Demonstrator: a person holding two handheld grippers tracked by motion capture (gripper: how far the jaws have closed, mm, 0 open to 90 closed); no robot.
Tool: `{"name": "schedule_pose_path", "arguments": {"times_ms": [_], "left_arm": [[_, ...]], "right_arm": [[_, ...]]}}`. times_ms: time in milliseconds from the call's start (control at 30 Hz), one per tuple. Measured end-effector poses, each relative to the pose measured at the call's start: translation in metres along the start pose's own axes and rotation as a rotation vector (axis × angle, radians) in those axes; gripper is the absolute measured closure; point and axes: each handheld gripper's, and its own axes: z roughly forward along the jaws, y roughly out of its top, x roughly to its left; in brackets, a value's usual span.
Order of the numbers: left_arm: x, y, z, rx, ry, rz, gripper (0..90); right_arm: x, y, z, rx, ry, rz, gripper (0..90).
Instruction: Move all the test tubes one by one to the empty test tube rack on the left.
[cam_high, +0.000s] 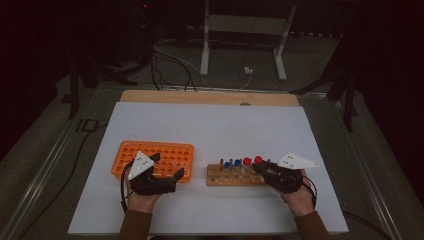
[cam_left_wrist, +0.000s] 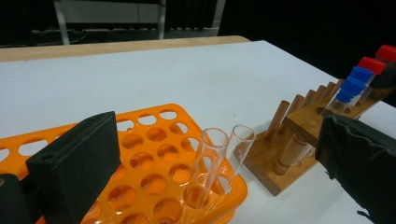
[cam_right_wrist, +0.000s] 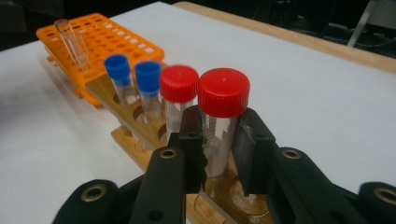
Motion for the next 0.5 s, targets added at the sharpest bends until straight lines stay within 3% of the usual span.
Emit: {"name": "schedule_pose_path", "arguments": {"times_ms": [500], "left_arm": [[-0.003,0.001,0.003,0.016,-0.007,0.014,0.7]], "right_arm": [[0.003,0.016,-0.019,-0.058,-0.011,-0.009,74.8]]}}
